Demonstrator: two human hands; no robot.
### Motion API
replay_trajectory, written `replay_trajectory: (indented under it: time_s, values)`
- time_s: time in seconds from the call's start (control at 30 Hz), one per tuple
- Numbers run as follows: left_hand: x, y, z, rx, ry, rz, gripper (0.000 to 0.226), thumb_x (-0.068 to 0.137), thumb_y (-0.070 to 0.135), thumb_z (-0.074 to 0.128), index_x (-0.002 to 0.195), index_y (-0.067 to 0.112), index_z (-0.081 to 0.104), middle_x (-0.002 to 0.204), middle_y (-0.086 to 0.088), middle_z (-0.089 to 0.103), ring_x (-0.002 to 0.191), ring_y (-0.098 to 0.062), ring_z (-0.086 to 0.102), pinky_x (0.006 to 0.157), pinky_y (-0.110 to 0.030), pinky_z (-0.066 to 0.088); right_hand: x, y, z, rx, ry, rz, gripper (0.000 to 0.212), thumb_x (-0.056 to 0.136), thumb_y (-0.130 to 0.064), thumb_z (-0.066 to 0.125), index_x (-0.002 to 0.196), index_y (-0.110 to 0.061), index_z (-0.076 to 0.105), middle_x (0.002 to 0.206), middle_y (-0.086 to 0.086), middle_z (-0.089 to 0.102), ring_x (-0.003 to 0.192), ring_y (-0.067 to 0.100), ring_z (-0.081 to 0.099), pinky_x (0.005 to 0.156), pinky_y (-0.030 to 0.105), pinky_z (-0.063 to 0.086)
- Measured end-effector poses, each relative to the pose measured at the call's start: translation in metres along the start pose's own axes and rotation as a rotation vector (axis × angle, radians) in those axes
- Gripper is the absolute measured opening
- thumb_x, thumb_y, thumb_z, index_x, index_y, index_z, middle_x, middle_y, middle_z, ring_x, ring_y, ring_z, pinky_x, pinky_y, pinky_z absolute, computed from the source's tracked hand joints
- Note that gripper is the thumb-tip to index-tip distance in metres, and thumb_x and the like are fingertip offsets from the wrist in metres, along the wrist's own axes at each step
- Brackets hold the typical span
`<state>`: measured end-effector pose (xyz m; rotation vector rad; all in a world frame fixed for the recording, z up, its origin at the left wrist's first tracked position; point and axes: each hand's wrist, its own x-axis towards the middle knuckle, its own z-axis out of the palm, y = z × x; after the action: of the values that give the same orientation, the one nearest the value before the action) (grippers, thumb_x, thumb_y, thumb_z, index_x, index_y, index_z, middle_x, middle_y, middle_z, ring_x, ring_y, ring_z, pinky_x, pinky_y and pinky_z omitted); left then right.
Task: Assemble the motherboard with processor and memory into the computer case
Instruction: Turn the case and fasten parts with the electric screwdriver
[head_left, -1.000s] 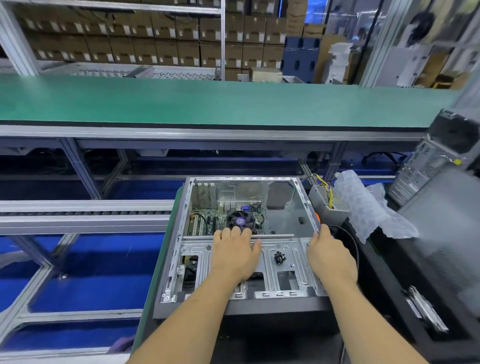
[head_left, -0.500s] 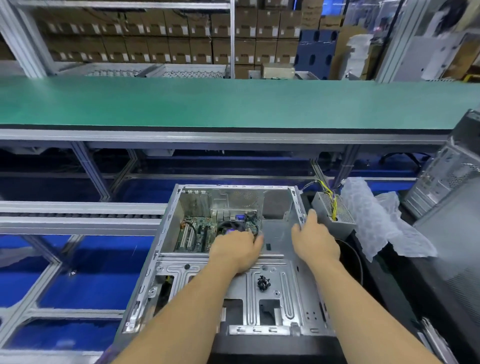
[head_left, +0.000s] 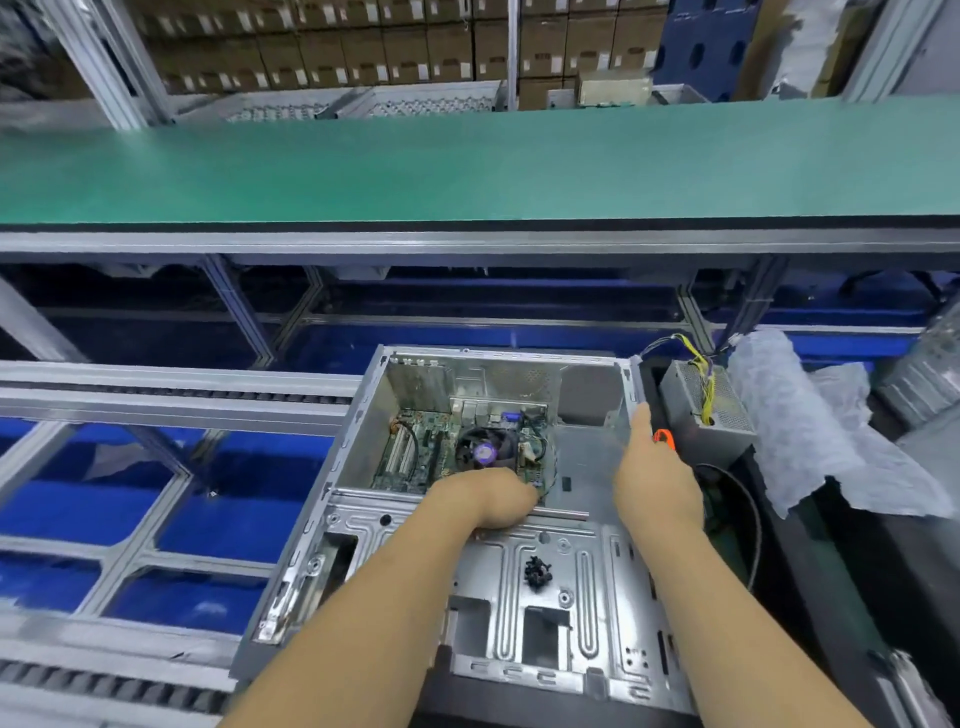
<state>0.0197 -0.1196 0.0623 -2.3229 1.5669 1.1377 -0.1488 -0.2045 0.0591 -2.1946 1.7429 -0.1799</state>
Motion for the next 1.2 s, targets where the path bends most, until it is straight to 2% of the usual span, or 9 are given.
replay_trajectory:
  time_s: [0.1,0.17,0.23,0.3,0.4,0.57,0.9,1.07,1.2]
  values:
    - [0.001,0.001,0.002,0.045,0.025,0.042,0.032,0.099,0.028,0.027,0.091,0.009,0.051,0.123,-0.020,0.059,0.090,-0.029,0.048,0.085,-0.037,0.039,-0.010,0.003,-0.003,-0.031,0.050,-0.049,0.056,0.107,-0.024,0.038,0.158,-0.018,0.016,0.130,0.016,0.053,0.109,0.038,0.056,0.077,0.044,0.046]
    - [-0.001,0.004,0.002,0.054,0.021,0.072,0.029,0.101,0.022,0.027,0.087,0.009,0.049,0.122,-0.022,0.058,0.090,-0.031,0.049,0.084,-0.036,0.039,-0.023,-0.001,-0.007,-0.085,0.271,-0.245,0.043,0.102,-0.021,0.049,0.144,-0.013,0.047,0.131,0.015,0.055,0.121,0.038,0.050,0.089,0.048,0.048]
    - [-0.003,0.004,0.001,0.079,0.052,0.108,0.035,0.102,0.022,0.029,0.104,0.006,0.059,0.126,-0.021,0.058,0.104,-0.035,0.055,0.091,-0.039,0.043,-0.038,-0.009,-0.004,0.115,0.465,-0.590,0.028,0.089,-0.011,0.059,0.115,-0.010,0.071,0.110,0.008,0.066,0.104,0.032,0.057,0.083,0.046,0.050]
    - [-0.006,0.005,-0.003,0.159,0.099,0.164,0.035,0.099,0.021,0.035,0.113,0.007,0.063,0.123,-0.018,0.062,0.111,-0.036,0.059,0.094,-0.042,0.047,-0.054,-0.019,-0.001,0.319,0.274,-0.770,0.019,0.088,-0.010,0.063,0.099,-0.014,0.077,0.090,-0.003,0.070,0.088,0.017,0.061,0.078,0.035,0.051]
    - [-0.012,0.003,-0.003,0.219,0.312,0.226,0.025,0.092,0.032,0.040,0.096,0.022,0.063,0.107,-0.007,0.068,0.099,-0.031,0.063,0.081,-0.040,0.049,-0.067,-0.017,0.000,0.517,-0.076,-0.613,0.017,0.088,-0.010,0.067,0.092,-0.021,0.078,0.077,-0.017,0.069,0.075,-0.001,0.060,0.071,0.014,0.045]
    - [-0.016,-0.008,0.011,0.098,0.575,0.290,0.030,0.093,0.042,0.032,0.080,0.022,0.051,0.082,0.002,0.062,0.073,-0.024,0.056,0.065,-0.035,0.038,-0.081,0.004,-0.009,0.478,-0.224,-0.616,0.012,0.083,-0.020,0.066,0.075,-0.027,0.071,0.078,-0.017,0.065,0.080,0.006,0.059,0.073,0.014,0.042]
    - [-0.013,-0.010,0.012,0.023,0.608,0.301,0.031,0.088,0.046,0.035,0.071,0.024,0.048,0.065,0.007,0.051,0.065,-0.022,0.054,0.061,-0.033,0.039,-0.083,-0.002,-0.012,0.398,-0.358,-0.653,0.006,0.085,-0.027,0.076,0.087,-0.029,0.081,0.083,-0.018,0.068,0.093,0.003,0.055,0.083,0.016,0.043]
    - [-0.015,-0.010,0.011,0.010,0.591,0.308,0.030,0.088,0.046,0.036,0.074,0.025,0.050,0.069,0.007,0.056,0.067,-0.021,0.056,0.060,-0.032,0.040,-0.082,-0.002,-0.018,0.506,-0.353,-0.567,0.010,0.082,-0.020,0.080,0.074,-0.026,0.078,0.081,-0.005,0.070,0.078,0.009,0.061,0.076,0.026,0.050]
    - [-0.017,-0.009,0.011,0.023,0.583,0.300,0.029,0.089,0.044,0.037,0.071,0.023,0.047,0.069,0.005,0.057,0.066,-0.022,0.056,0.059,-0.032,0.041,-0.079,-0.003,-0.024,0.459,-0.419,-0.520,0.015,0.089,-0.024,0.075,0.075,-0.030,0.077,0.078,-0.012,0.070,0.071,-0.001,0.061,0.071,0.016,0.046]
